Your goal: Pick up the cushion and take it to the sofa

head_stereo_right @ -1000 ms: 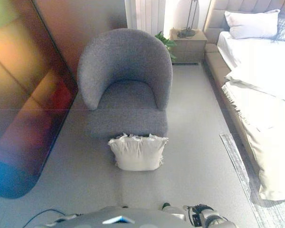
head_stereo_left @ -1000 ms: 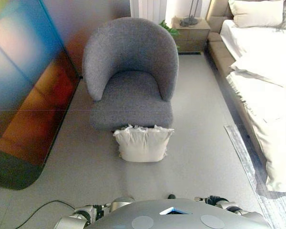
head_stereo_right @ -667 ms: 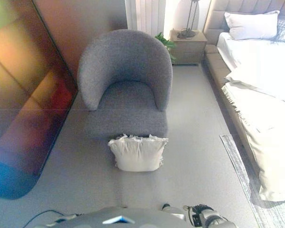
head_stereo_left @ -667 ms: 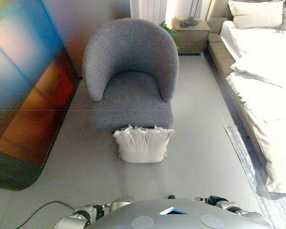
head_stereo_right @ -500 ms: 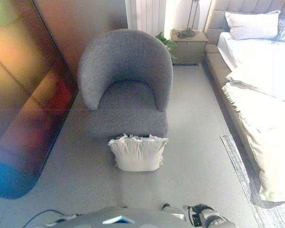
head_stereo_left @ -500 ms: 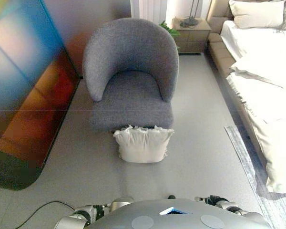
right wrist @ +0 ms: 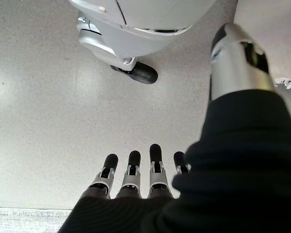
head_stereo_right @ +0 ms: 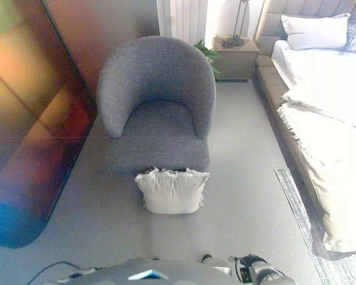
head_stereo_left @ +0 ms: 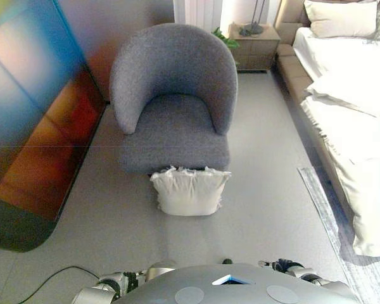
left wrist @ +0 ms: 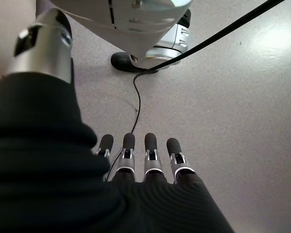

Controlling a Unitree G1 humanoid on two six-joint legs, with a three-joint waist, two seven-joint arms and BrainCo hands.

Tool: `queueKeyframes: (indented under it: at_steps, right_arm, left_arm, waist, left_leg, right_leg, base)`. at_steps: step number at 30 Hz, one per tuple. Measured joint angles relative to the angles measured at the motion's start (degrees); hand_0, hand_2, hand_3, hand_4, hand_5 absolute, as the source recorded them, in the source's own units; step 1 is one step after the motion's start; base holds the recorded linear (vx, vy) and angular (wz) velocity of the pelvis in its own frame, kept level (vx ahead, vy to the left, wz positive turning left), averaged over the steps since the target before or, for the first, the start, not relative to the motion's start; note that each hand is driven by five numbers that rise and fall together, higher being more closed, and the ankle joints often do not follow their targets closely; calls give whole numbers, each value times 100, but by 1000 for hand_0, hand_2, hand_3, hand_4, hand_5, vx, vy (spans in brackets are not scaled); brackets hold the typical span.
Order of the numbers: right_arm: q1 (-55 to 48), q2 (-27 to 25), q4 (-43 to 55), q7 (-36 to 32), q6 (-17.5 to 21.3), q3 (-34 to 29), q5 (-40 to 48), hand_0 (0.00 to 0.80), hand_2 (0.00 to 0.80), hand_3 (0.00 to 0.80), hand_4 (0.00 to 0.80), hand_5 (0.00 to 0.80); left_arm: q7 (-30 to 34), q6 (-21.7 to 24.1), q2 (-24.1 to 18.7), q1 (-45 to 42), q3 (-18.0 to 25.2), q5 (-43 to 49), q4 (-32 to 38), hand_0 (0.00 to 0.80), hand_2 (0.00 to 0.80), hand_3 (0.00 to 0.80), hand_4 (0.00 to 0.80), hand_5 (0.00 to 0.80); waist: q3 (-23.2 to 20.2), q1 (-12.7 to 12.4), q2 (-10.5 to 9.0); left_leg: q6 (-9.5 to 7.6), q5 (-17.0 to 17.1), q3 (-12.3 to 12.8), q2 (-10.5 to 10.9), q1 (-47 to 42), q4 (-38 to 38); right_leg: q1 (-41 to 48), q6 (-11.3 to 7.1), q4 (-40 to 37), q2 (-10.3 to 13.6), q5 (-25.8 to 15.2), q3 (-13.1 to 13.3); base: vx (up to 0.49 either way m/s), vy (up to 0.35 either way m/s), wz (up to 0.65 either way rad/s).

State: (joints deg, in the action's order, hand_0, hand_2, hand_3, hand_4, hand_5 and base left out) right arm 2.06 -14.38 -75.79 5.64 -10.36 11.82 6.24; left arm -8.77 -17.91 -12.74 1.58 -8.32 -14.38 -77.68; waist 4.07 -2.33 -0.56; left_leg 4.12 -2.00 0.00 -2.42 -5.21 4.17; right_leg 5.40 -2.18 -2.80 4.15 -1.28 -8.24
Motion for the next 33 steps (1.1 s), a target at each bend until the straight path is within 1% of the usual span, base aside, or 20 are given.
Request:
queueKeyframes:
  at_steps: [2, 4, 6, 7, 8, 9, 10, 11, 13, 14, 16, 19, 21, 24, 25, 26, 28, 29, 31, 33]
  right_arm:
    - [251, -2, -81, 12, -22, 4, 0, 0, 0, 0, 0, 0]
    - [360, 4, -89, 22, -85, 13, -2, 0, 0, 0, 0, 0]
    - [401, -46, -175, 16, -111, 42, -7, 0, 0, 0, 0, 0]
    - [431, -61, -237, 6, -118, 110, -12, 0, 0, 0, 0, 0]
    - [459, -80, -349, -7, -116, 209, -26, 0, 0, 0, 0, 0]
    - [518, -238, -466, -13, -119, 228, -60, 0, 0, 0, 0, 0]
    - [538, -223, -439, -4, -140, 222, -60, 0, 0, 0, 0, 0]
    - [536, 107, -399, -11, -127, 223, -60, 0, 0, 0, 0, 0]
    - [426, 273, -400, -5, -130, 181, -74, 0, 0, 0, 0, 0]
    - [412, 225, -430, 6, -136, 186, -112, 0, 0, 0, 0, 0]
    - [435, 48, -426, 21, -131, 183, -112, 0, 0, 0, 0, 0]
    - [432, -73, -450, 30, -238, 183, -110, 0, 0, 0, 0, 0]
    - [442, -20, -463, 55, -252, 177, -107, 0, 0, 0, 0, 0]
    - [383, 45, -573, 167, -320, -30, -94, 0, 0, 0, 0, 0]
    - [337, 84, -575, 186, -341, -111, -94, 0, 0, 0, 0, 0]
    - [241, 168, -589, 197, -334, -234, -96, 0, 0, 0, 0, 0]
    - [224, 303, -523, 196, -274, -324, -106, 0, 0, 0, 0, 0]
    - [235, 355, -487, 197, -215, -296, -104, 0, 0, 0, 0, 0]
    - [173, 371, -219, 220, -165, -279, -90, 0, 0, 0, 0, 0]
    - [186, 343, -3, 272, -13, -165, 6, 0, 0, 0, 0, 0]
  left_arm:
    - [-18, 78, -20, 192, 17, -7, -66, 0, 0, 0, 0, 0]
    - [-22, 131, -63, 282, 78, -21, -157, 0, 0, 0, 0, 0]
    - [0, 151, -32, 279, 78, -61, -187, 0, 0, 0, 0, 0]
    - [-5, 162, 6, 217, 83, -113, -216, 0, 0, 0, 0, 0]
    - [-18, 189, 102, 96, 99, -120, -232, 0, 0, 0, 0, 0]
    - [-31, 213, 314, -1, 128, -125, -301, 0, 0, 0, 0, 0]
    - [-20, 213, 280, -37, 141, -150, -242, 0, 0, 0, 0, 0]
    - [-30, 254, -36, -63, 213, -148, -123, 0, 0, 0, 0, 0]
    - [-14, 237, -216, -131, 325, -103, -30, 0, 0, 0, 0, 0]
    - [12, 232, -172, -131, 332, -96, -23, 0, 0, 0, 0, 0]
    - [39, 204, -3, -152, 339, -95, -40, 0, 0, 0, 0, 0]
    - [96, 172, 97, -185, 337, -95, -164, 0, 0, 0, 0, 0]
    - [127, 165, 82, -173, 354, -95, -262, 0, 0, 0, 0, 0]
    - [159, 100, 67, -173, 354, -94, -318, 0, 0, 0, 0, 0]
    - [171, 111, 28, -169, 359, -92, -344, 0, 0, 0, 0, 0]
    - [191, 130, -43, -167, 411, -88, -331, 0, 0, 0, 0, 0]
    - [241, 193, -120, -92, 504, -88, -149, 0, 0, 0, 0, 0]
    - [246, 212, -158, -9, 477, -90, -123, 0, 0, 0, 0, 0]
    - [244, 224, -229, 31, 426, -96, 31, 0, 0, 0, 0, 0]
    - [254, 186, -428, 176, 228, -104, 9, 0, 0, 0, 0, 0]
  waist:
    - [307, -88, -204]
    - [459, -196, -392]
    - [559, -334, -445]
    - [579, -418, -367]
    - [530, -483, -212]
    - [471, -518, 423]
    - [525, -530, 754]
    - [651, -641, 185]
    - [713, -606, -10]
    - [689, -809, -40]
    - [674, -815, 103]
    - [559, -960, 387]
    - [520, -1034, 386]
    - [368, -1110, 209]
    - [292, -1107, 82]
    - [208, -1102, -201]
    - [152, -1100, -329]
    - [72, -1056, -315]
    - [-126, -892, -248]
    - [-158, -605, -218]
  left_leg:
    - [225, 46, -23, 112, 640, 1166]
    - [504, 595, -39, 266, 1173, 2041]
    - [493, 622, -67, 331, 1509, 2578]
    - [498, 573, -34, 406, 1493, 2310]
    - [429, 567, -9, 406, 1330, 1665]
    - [340, 409, -24, -119, 1249, 930]
    - [45, 435, 22, -413, 1119, 497]
    - [15, 416, 373, -215, 992, 454]
    - [219, 348, 481, -331, 1304, 1032]
    - [243, 364, 468, -309, 1361, 671]
    - [295, 492, 452, -415, 1460, -151]
    - [317, 630, 474, -719, 1684, -362]
    - [273, 660, 463, -824, 1759, -280]
    - [155, 879, 797, -762, 1804, 72]
    - [43, 1145, 929, -583, 1820, 341]
    - [-176, 1088, 1084, -293, 1715, 528]
    - [-313, 691, 1249, -234, 1651, 939]
    - [-373, 445, 1256, -226, 1562, 971]
    - [-485, 452, 1218, -151, 1127, 333]
    - [-567, 572, 1082, -136, 791, -221]
  right_leg:
    - [-211, 125, 357, 71, 103, 52]
    - [-372, 183, 568, 251, 161, 196]
    - [-362, 304, 474, 281, 113, 353]
    - [-308, 309, 296, 246, 111, 387]
    - [-155, 103, -149, 49, 251, 530]
    - [-225, 249, 469, -579, 378, 582]
    - [-375, 300, 1806, -892, 727, 378]
    - [-283, 463, 2105, -570, 1559, 631]
    - [128, 631, 1648, -598, 1559, 586]
    - [137, 637, 1590, -559, 1554, 670]
    - [235, 702, 1488, -611, 1517, 702]
    - [351, 611, 1630, -776, 1648, 789]
    - [365, 607, 1840, -735, 1881, 957]
    - [561, 303, 2007, -326, 2392, 1095]
    - [731, 185, 1967, -64, 2564, 1110]
    - [933, -36, 1951, 302, 2610, 1125]
    - [749, -485, 2694, 533, 2219, 947]
    - [520, -471, 3250, 553, 1867, 869]
    - [-268, -436, 4567, 547, 846, 797]
    - [-882, -497, 4595, 435, 1309, 524]
  base:
    - [-34, -113, 0]
    - [93, -3, -22]
    - [291, 53, -35]
    - [396, 62, -65]
    - [438, 67, -60]
    - [372, 55, -40]
    - [604, 108, -44]
    - [563, 105, -3]
    - [683, 138, 16]
    - [673, 141, -14]
    - [642, 143, -10]
    - [674, 198, -12]
    - [643, 268, -39]
    - [679, 267, -25]
    - [591, 226, -17]
    - [591, 226, -19]
    - [592, 224, -18]
    - [507, 156, -5]
    - [382, 19, 2]
    - [255, -61, 23]
